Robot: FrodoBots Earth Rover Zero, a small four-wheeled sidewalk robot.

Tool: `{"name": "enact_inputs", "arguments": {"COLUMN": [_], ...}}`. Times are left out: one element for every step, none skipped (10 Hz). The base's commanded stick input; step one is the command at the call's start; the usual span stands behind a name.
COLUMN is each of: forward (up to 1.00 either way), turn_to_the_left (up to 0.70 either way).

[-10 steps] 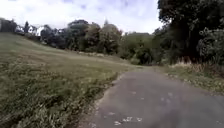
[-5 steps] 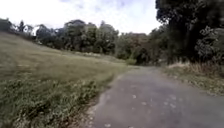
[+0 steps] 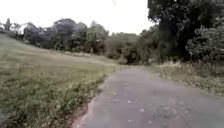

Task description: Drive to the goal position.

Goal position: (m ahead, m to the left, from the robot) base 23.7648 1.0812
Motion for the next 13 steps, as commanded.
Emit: {"name": "enact_inputs", "arguments": {"forward": [0.70, 0.69, 0.67, 0.67, 0.67, 0.73, 0.85, 0.95, 1.00, 1.00, 1.00, 1.00, 1.00], "turn_to_the_left": [0.00, 0.00, 0.00, 0.00, 0.00, 0.00, 0.00, 0.00, 0.00, 0.00, 0.00, 0.00, 0.00]}}
